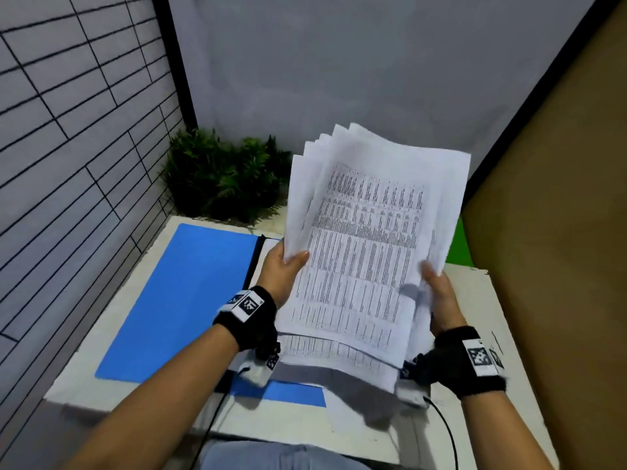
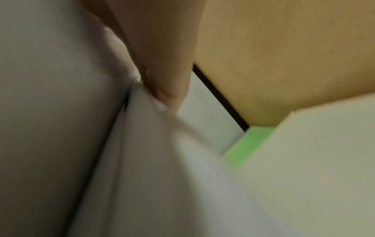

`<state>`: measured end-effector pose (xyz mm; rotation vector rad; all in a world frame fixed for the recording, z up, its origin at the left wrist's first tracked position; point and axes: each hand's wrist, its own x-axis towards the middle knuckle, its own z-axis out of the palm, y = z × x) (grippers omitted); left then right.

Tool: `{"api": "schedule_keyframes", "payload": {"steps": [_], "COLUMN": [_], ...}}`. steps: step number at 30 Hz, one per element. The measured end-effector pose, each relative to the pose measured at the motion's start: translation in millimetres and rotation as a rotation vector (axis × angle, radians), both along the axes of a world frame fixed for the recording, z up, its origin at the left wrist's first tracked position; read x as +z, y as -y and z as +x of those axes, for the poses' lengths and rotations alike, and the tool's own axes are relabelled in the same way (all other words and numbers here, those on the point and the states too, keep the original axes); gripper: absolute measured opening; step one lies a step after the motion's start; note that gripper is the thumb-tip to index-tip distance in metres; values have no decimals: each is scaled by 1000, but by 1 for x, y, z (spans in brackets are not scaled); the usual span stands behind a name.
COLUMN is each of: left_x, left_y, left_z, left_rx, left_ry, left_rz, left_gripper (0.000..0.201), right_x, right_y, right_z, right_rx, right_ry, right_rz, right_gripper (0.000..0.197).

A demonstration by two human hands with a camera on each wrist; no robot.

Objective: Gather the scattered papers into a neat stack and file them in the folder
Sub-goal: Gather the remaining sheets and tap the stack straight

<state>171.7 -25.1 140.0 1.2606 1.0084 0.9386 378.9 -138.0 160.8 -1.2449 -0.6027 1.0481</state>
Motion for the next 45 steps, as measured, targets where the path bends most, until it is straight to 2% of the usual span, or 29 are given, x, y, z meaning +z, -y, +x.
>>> {"api": "schedule_keyframes", "payload": {"steps": [1,3,4,7,11,12,14,17,19,21,23,25,27,29,30,33,41,43,45], "left_x": [4,17,23,32,26,22,8,-20,-39,-57,-85,-116,-140,-152,-153,-150,-145,-143,-143], "left_y": [3,6,5,-4,-6,-7,-6,1,-2,-10,-22,-32,-34,-29,-25,-18,-7,-1,7], "left_z": [-1,-2,-3,-6,-9,-10,-9,5,16,15,0,-25,-48,-56,-55,-41,-1,8,17], "left_rx": [0,-17,-42,-115,-139,-132,-137,-180,-167,-215,-287,-265,-252,-230,-211,-160,-211,-263,-229], "left_ry": [10,81,133,180,281,289,250,78,59,-23,-301,-602,-924,-1113,-1151,-1220,-1226,-1160,-1019], "left_rz": [25,30,36,151,228,214,163,-8,-113,-155,-138,-147,-96,-36,-26,-70,-204,-236,-274], "left_gripper": [19,20,28,79,110,109,94,67,43,37,51,59,61,65,68,76,53,40,36], "right_x": [-2,-3,-2,3,-10,-17,-32,-53,-59,-55,-48,-43,-41,-41,-43,-50,-60,-61,-62], "right_y": [0,-2,-4,-4,-1,-1,-2,-8,-13,-13,-8,2,14,23,26,32,40,41,42], "right_z": [3,9,13,11,11,13,12,-1,-2,7,23,45,65,77,79,80,78,78,79], "right_rx": [-27,-108,-120,-49,28,22,16,50,-48,-175,-288,-382,-463,-518,-532,-566,-606,-615,-619], "right_ry": [144,294,323,363,288,278,286,360,411,441,472,471,450,452,464,494,513,481,454], "right_rz": [-31,-26,2,114,63,36,-33,-153,-189,-220,-233,-251,-293,-347,-379,-404,-484,-484,-486], "right_gripper": [50,25,27,40,56,51,32,30,15,7,13,25,15,5,5,31,37,39,35]}}
